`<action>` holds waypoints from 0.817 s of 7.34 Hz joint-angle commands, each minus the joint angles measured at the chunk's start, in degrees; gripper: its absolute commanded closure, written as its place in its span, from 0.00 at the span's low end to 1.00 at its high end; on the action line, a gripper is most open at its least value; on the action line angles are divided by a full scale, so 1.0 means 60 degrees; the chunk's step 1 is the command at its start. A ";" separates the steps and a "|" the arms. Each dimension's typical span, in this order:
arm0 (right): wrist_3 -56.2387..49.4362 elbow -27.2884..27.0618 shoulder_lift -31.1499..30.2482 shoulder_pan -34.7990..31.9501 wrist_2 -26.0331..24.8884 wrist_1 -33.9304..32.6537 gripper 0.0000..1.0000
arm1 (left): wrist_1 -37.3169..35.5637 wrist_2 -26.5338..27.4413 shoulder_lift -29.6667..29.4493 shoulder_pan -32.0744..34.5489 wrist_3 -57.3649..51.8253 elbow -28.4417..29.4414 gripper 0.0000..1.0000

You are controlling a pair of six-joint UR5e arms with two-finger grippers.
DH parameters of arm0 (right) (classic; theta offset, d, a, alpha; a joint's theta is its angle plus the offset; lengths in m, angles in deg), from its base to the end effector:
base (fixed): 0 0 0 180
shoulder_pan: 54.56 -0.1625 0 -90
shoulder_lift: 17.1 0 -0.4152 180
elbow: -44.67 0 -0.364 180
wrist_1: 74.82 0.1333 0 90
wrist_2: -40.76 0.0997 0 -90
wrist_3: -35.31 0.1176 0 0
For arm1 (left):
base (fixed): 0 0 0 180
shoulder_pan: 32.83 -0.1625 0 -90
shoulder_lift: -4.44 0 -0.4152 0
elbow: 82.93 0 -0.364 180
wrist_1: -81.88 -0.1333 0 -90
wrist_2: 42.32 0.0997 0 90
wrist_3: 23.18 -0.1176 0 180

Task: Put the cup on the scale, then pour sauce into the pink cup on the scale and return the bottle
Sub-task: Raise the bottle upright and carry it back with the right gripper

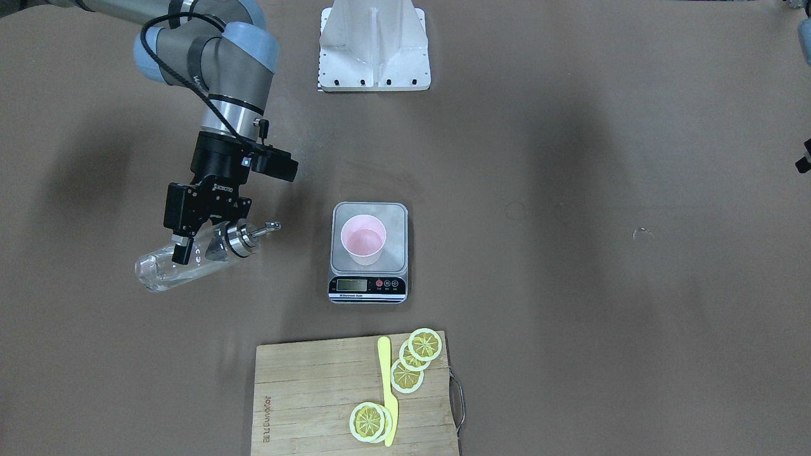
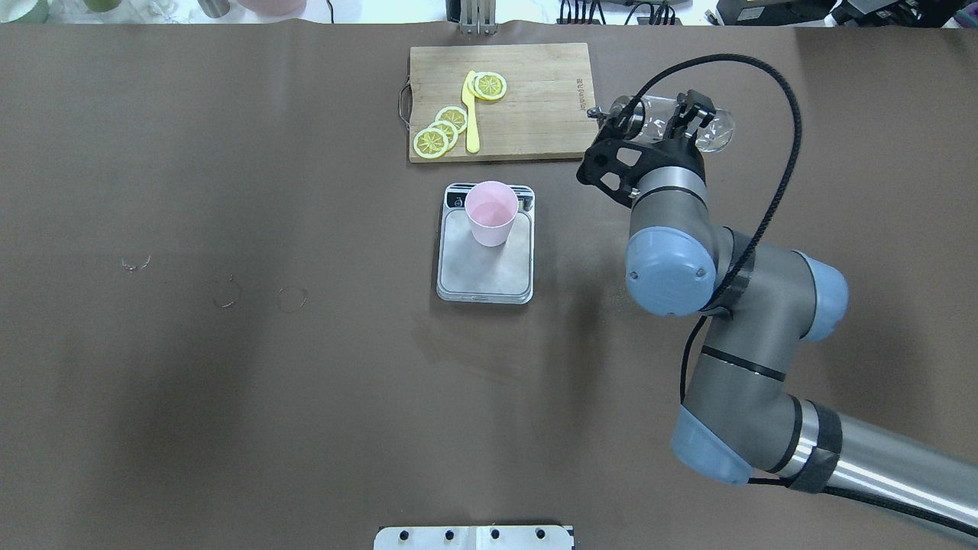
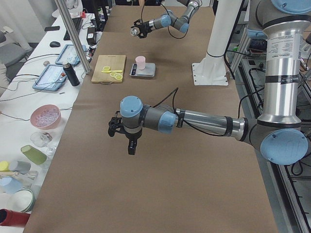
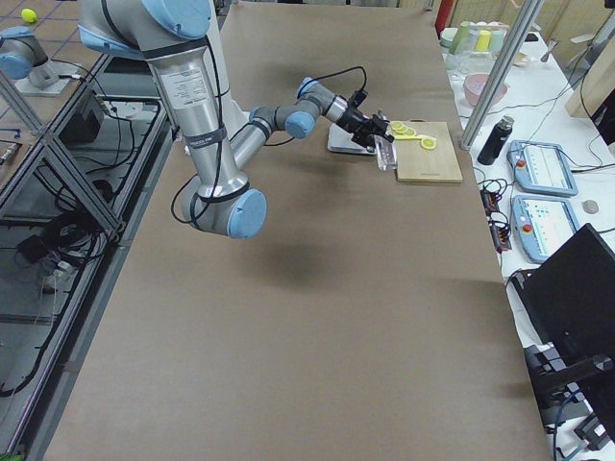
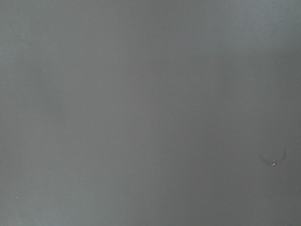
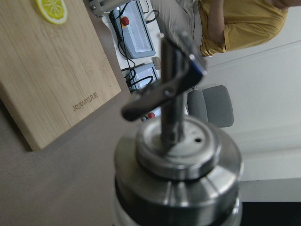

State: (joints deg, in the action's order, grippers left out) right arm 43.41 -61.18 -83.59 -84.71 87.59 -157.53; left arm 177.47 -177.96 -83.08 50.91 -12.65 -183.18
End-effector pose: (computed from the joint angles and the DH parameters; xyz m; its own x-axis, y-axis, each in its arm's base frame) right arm -0.3923 -0.4751 0.2988 0.8722 -0.3284 -0.3625 0.4754 0.3950 0.7861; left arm 0.0011 -0.4613 0.5851 0.6850 0.0597 -0.7261 0.0194 0.9948 0.1001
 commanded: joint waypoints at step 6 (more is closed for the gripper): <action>0.4138 -0.0918 -0.4701 -0.0699 0.2149 0.5762 1.00 | -0.0039 0.0049 0.0084 0.0004 -0.0041 -0.0020 0.02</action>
State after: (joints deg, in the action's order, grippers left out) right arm 64.53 -66.98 -106.38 -87.01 96.81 -130.24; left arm 177.26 -177.77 -82.66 50.93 -12.95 -183.48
